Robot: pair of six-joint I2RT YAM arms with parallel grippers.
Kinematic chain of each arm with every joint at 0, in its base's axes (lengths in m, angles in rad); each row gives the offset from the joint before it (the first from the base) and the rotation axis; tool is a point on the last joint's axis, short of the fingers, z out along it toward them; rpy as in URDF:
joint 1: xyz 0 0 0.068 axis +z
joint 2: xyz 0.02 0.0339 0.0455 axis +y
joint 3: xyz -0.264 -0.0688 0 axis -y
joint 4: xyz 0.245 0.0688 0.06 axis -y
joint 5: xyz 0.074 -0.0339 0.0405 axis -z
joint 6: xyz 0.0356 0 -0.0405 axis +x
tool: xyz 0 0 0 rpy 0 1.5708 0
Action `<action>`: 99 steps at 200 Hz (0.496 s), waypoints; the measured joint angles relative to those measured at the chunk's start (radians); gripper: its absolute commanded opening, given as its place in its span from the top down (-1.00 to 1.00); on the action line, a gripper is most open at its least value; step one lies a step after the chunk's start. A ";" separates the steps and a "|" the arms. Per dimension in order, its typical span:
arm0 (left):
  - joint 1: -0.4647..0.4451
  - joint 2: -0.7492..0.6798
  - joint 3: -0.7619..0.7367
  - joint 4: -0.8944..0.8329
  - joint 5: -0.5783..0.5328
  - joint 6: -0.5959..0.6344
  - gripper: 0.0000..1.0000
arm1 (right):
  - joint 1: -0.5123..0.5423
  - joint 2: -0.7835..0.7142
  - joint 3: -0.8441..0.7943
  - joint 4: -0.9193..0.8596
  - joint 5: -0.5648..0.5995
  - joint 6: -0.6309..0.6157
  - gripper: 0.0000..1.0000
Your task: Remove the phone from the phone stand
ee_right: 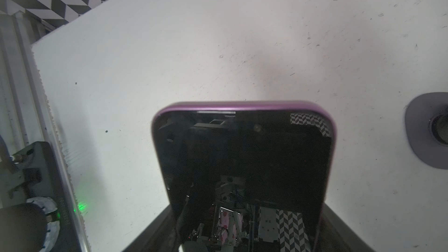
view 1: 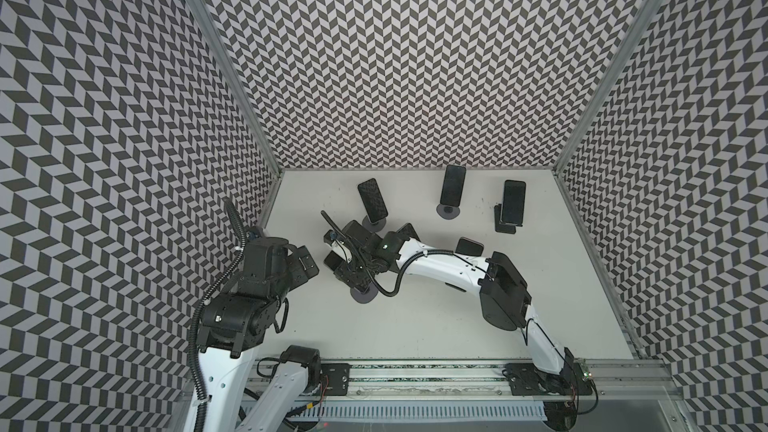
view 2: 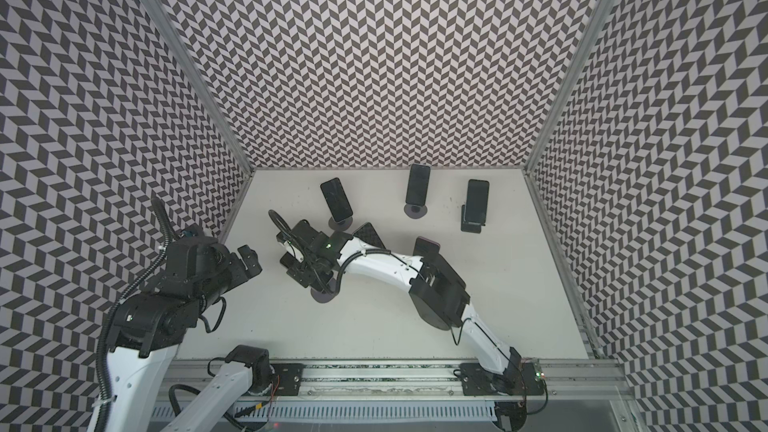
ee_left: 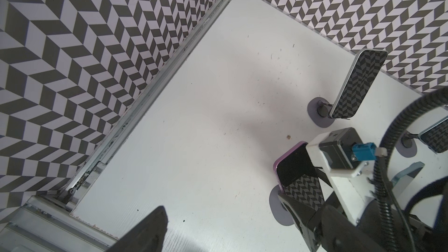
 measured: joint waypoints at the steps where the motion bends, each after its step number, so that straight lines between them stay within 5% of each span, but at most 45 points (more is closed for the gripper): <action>1: 0.000 0.000 0.000 0.000 0.000 0.000 -1.00 | 0.000 0.000 0.000 0.000 0.000 0.000 -0.52; 99: 0.000 0.013 0.005 0.036 -0.009 0.007 -1.00 | 0.000 0.000 0.010 -0.026 0.006 -0.007 -0.29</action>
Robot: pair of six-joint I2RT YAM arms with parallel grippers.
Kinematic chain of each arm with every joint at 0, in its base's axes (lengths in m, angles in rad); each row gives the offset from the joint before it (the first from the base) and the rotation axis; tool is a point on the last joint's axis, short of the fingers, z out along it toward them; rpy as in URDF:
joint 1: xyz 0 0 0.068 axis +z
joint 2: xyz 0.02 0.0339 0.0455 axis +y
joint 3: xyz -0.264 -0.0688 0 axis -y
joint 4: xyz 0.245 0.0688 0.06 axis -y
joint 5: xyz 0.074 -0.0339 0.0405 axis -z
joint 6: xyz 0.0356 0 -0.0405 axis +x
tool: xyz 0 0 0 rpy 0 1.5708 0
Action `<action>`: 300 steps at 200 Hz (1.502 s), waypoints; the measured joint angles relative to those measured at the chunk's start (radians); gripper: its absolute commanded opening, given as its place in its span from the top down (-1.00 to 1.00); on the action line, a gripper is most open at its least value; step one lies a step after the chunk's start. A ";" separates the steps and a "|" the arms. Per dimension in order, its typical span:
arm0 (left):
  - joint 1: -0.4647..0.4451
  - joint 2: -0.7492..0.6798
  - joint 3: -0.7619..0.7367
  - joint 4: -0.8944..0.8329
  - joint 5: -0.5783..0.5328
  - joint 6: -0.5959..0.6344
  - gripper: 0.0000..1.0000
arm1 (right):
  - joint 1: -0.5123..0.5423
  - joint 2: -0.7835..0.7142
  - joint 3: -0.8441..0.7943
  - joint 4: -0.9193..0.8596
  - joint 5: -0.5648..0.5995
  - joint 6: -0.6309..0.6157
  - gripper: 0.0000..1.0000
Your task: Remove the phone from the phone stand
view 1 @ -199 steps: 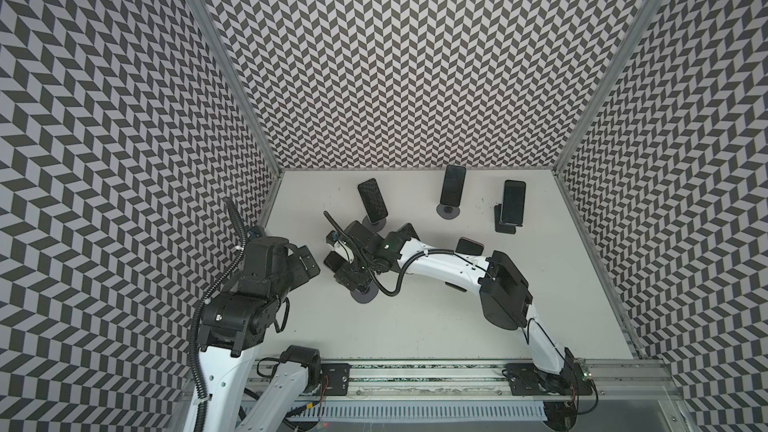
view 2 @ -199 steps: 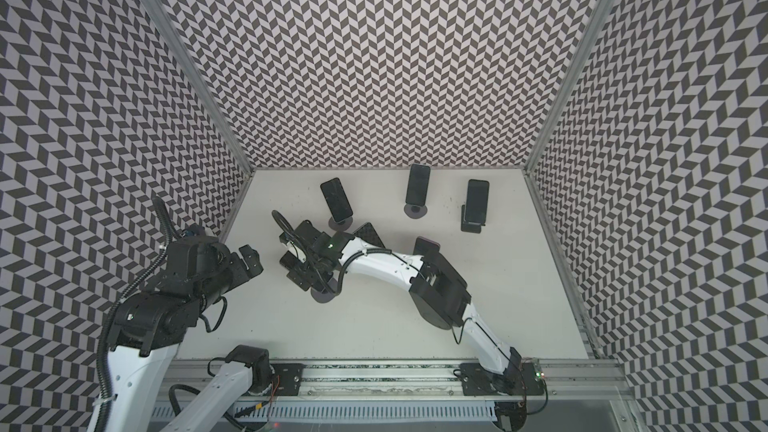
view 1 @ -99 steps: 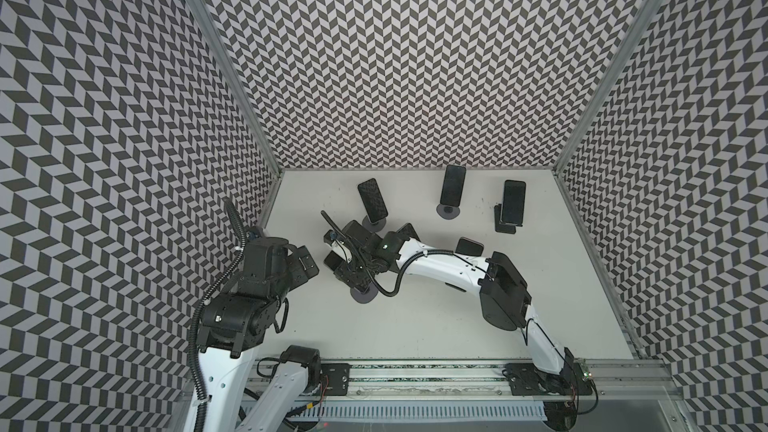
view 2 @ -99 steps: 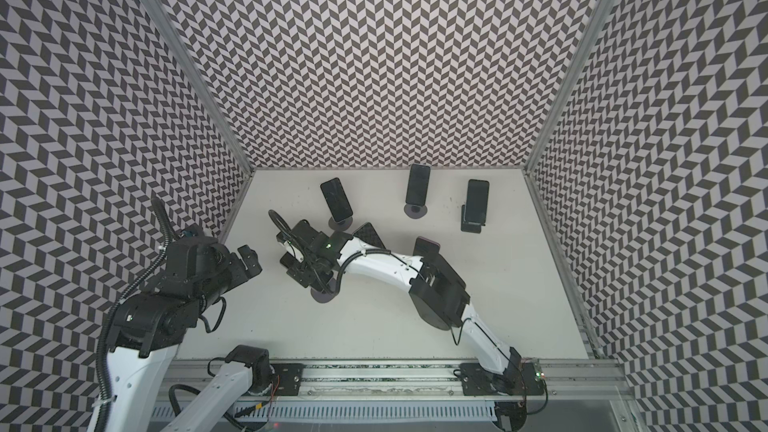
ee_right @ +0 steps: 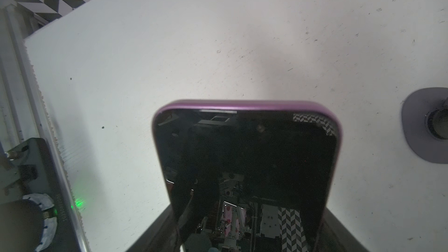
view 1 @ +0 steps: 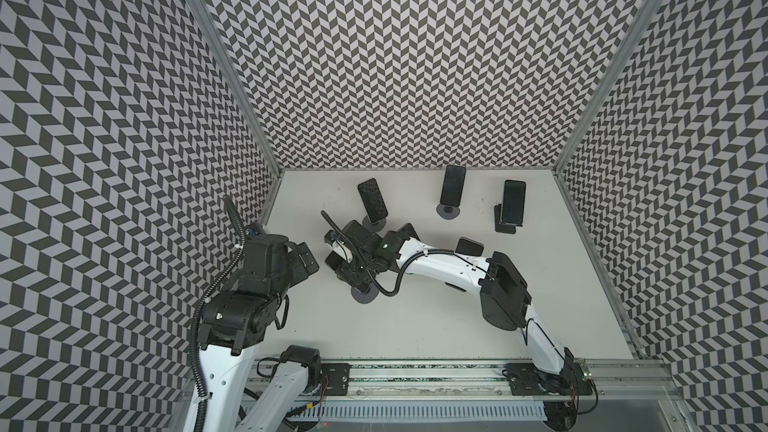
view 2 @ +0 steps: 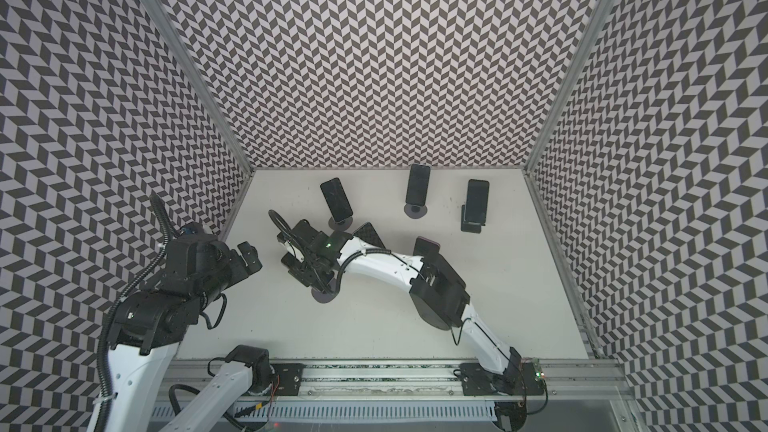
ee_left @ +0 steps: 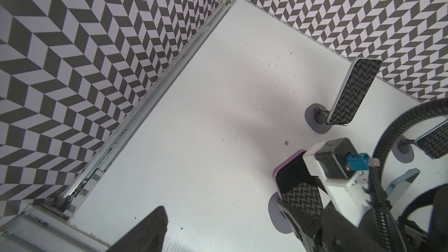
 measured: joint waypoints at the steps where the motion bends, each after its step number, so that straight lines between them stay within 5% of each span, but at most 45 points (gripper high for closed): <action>1: 0.000 0.000 0.000 0.001 0.000 0.000 -1.00 | 0.000 0.000 0.000 0.000 0.000 0.000 -0.29; 300: 0.000 0.000 0.021 0.079 -0.013 0.023 -0.94 | -0.001 -0.080 0.021 0.000 0.032 0.035 -0.23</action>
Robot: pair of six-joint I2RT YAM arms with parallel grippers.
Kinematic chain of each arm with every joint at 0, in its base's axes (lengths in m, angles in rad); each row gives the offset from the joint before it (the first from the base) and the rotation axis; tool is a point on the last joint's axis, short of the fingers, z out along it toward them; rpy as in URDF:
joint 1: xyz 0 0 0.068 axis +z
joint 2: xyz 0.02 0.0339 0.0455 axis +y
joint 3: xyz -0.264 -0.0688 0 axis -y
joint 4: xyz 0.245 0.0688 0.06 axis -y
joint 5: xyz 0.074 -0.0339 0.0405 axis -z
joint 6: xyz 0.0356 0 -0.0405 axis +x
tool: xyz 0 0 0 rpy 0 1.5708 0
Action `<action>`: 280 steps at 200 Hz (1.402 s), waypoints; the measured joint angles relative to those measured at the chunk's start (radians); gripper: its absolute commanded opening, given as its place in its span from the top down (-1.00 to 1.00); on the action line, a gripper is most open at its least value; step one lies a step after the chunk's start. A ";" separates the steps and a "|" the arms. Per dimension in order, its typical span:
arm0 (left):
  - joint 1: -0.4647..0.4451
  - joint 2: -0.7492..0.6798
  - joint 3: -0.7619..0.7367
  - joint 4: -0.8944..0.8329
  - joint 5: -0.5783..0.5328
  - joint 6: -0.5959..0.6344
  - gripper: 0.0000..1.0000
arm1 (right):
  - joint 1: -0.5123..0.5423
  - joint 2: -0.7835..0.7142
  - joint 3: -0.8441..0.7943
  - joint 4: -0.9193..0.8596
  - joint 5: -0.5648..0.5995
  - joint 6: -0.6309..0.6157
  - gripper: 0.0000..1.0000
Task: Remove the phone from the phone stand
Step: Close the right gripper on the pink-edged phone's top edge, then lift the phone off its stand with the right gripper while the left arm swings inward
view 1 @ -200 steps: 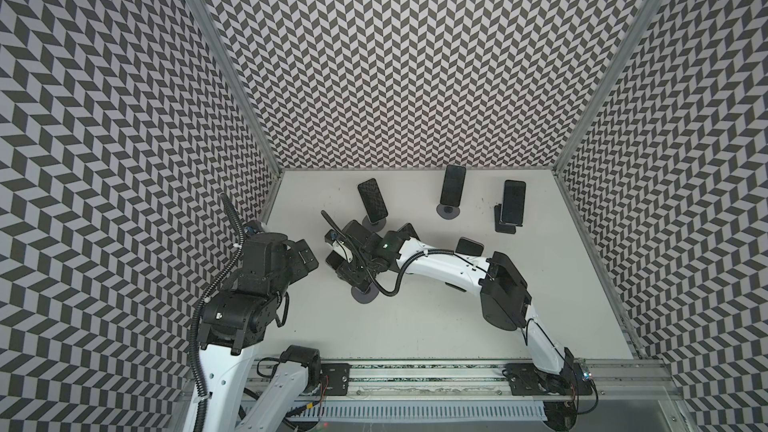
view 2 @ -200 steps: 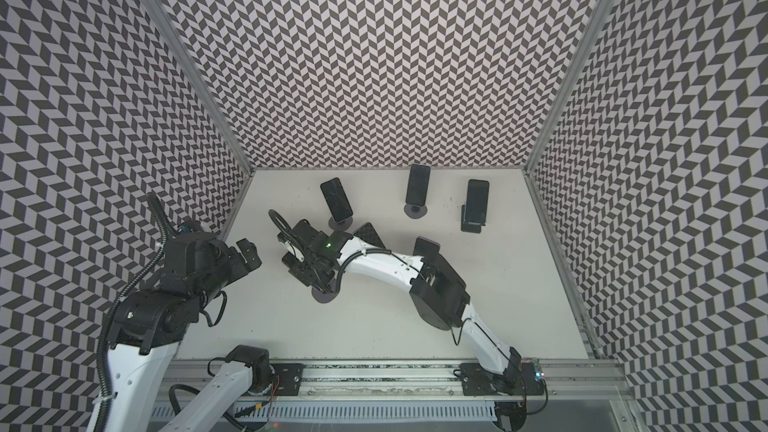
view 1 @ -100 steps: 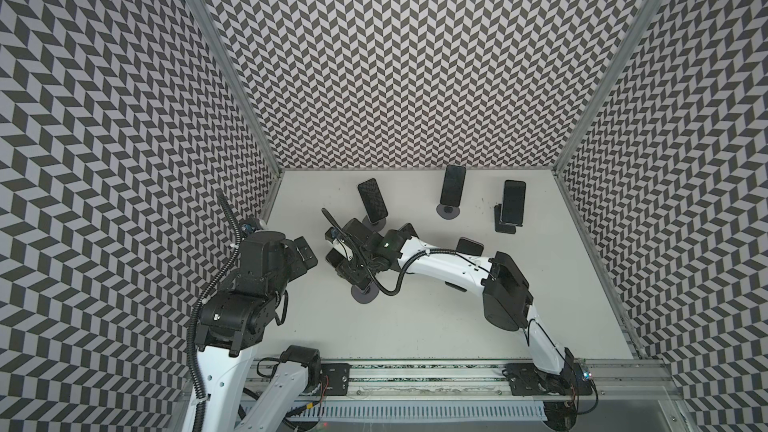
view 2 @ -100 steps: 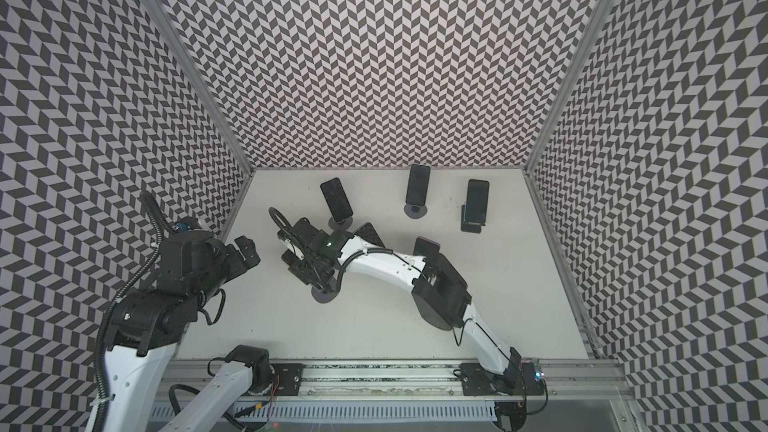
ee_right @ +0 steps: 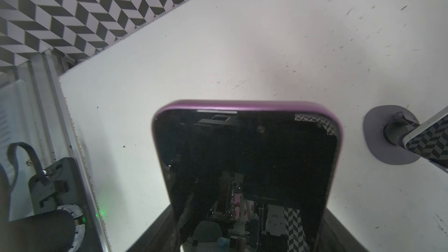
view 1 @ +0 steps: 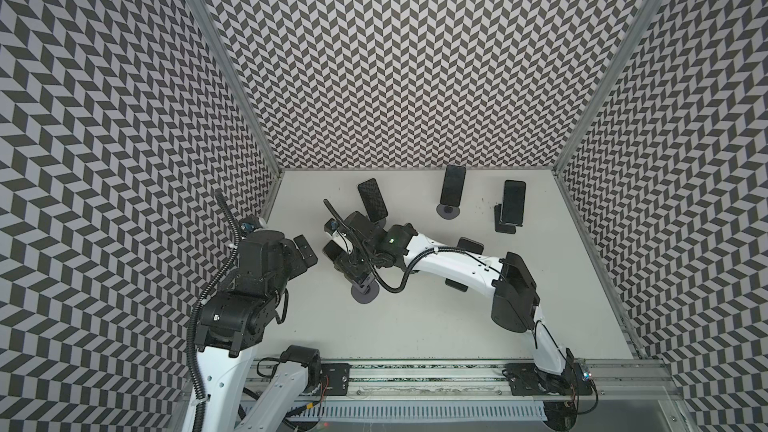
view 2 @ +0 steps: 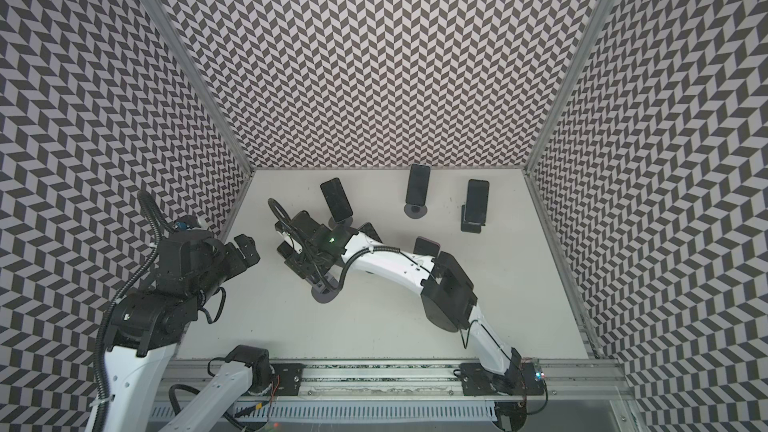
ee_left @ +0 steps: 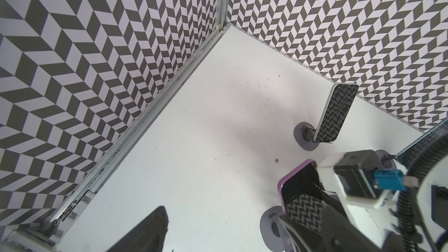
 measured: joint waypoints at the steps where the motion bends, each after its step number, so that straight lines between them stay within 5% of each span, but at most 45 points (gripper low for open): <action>1: 0.000 0.000 0.000 0.001 0.000 0.000 -0.94 | 0.000 -0.001 0.000 0.000 0.000 0.001 -0.23; 128: -0.006 0.161 0.010 0.256 0.094 0.003 -0.74 | -0.128 -0.341 -0.197 0.010 -0.016 0.019 -0.18; 199: -0.172 0.268 0.023 0.395 0.054 -0.036 -0.74 | -0.218 -0.444 -0.271 -0.020 -0.008 0.026 -0.16; 280: -0.234 0.286 0.064 0.501 0.069 0.006 -0.74 | -0.218 -0.602 -0.373 -0.107 0.010 0.164 -0.13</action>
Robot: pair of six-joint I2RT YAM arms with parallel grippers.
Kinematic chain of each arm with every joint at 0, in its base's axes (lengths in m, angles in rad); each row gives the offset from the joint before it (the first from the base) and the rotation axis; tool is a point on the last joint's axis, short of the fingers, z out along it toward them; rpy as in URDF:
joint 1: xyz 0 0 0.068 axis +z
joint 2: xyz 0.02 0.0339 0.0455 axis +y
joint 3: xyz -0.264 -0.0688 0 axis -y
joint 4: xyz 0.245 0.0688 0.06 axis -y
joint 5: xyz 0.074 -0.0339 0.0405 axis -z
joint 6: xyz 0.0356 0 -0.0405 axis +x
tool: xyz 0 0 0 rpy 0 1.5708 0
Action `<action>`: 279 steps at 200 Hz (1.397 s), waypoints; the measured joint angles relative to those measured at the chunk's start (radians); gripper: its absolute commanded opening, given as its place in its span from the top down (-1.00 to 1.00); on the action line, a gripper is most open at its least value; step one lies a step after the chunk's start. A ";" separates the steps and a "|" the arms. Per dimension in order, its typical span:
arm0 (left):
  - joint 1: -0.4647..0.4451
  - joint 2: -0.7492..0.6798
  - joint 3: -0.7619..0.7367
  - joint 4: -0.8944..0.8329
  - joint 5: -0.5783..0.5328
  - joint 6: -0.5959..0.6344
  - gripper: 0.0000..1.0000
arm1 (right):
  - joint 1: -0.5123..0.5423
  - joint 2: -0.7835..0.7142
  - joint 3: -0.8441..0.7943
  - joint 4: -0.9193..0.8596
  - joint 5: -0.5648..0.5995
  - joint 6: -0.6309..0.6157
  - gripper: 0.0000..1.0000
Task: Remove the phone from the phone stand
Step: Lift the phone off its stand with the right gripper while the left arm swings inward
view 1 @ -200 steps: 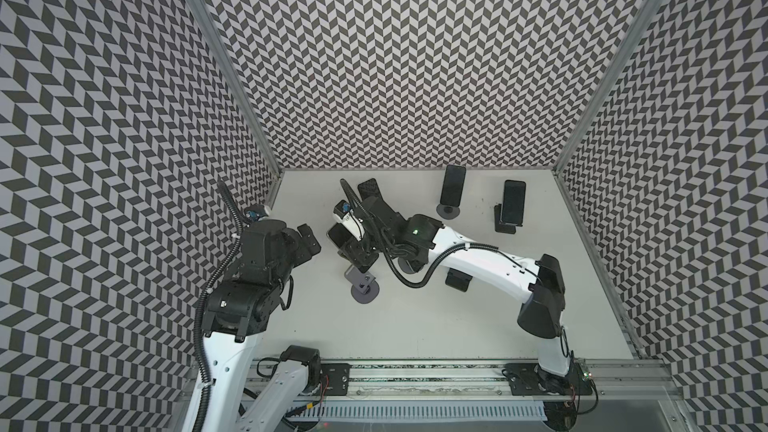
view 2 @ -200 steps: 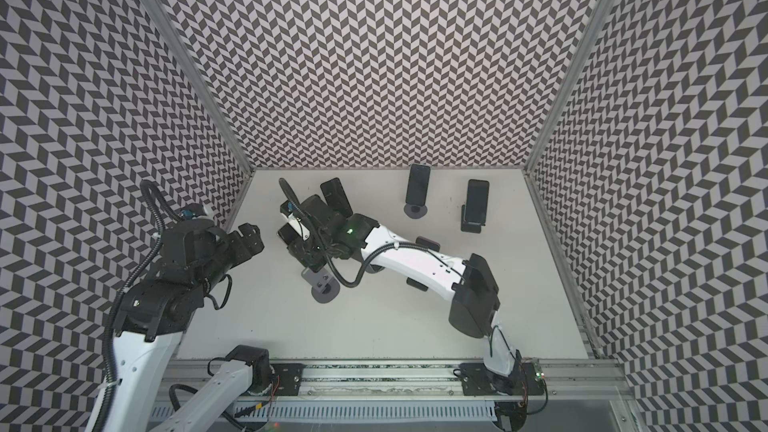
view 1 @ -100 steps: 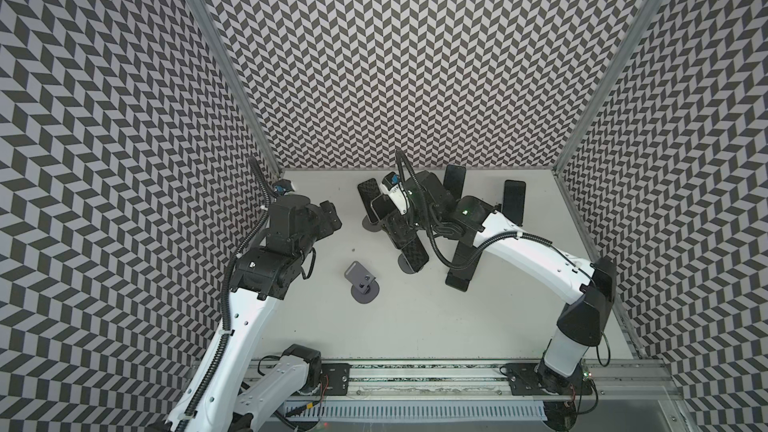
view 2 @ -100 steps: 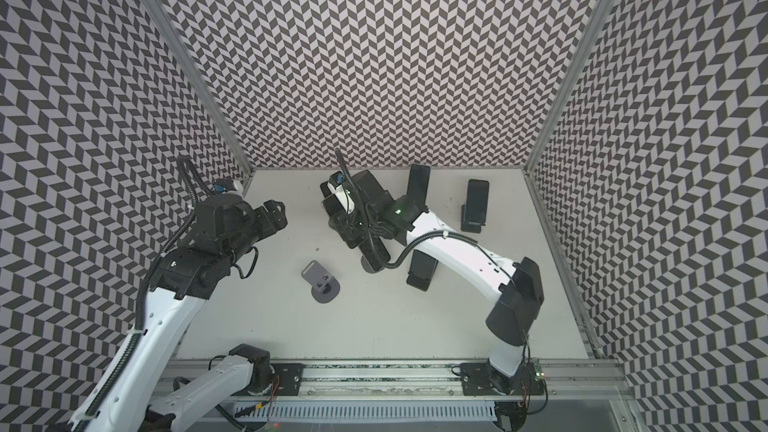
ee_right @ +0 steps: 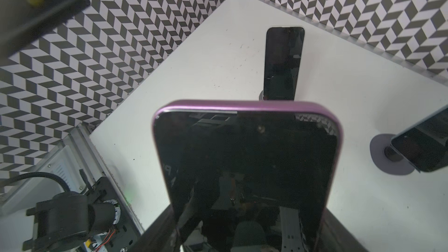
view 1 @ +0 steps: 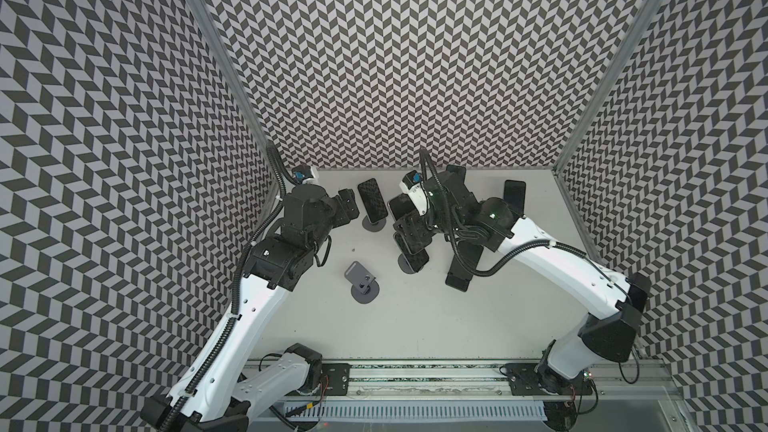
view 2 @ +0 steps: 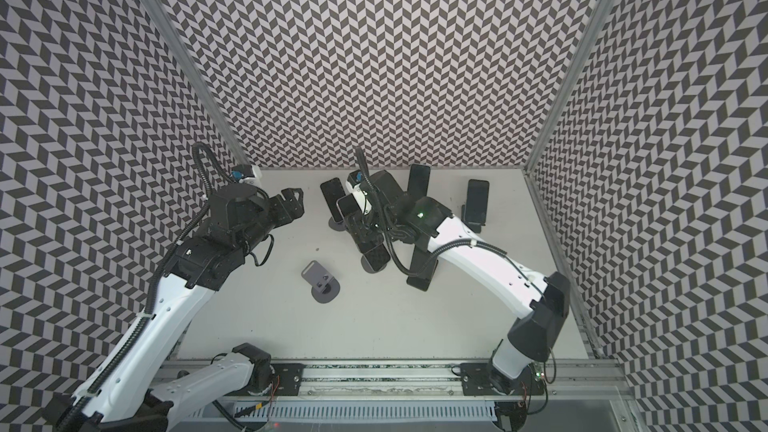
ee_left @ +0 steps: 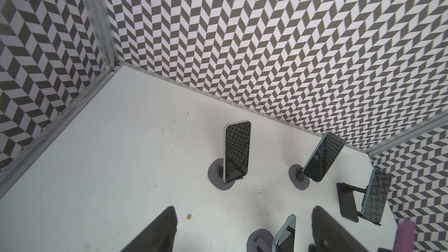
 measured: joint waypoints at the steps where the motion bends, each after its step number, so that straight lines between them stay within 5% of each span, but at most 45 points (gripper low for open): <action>1: 0.000 -0.001 0.000 0.002 0.001 0.002 -0.74 | 0.000 -0.005 -0.005 -0.002 0.002 0.003 -0.13; 49: -0.030 -0.034 -0.019 0.114 0.087 0.024 -0.71 | -0.044 -0.108 -0.056 -0.093 0.077 0.064 -0.10; 119: -0.279 0.085 -0.001 0.165 0.107 0.039 -0.72 | -0.271 -0.315 -0.254 -0.194 0.124 0.034 -0.08; 184: -0.409 0.217 0.103 0.214 0.118 0.144 -0.73 | -0.485 -0.388 -0.348 -0.220 0.121 -0.035 -0.04; 279: -0.462 0.296 0.132 0.262 0.257 0.284 -0.75 | -0.717 -0.427 -0.542 -0.179 0.065 -0.093 0.04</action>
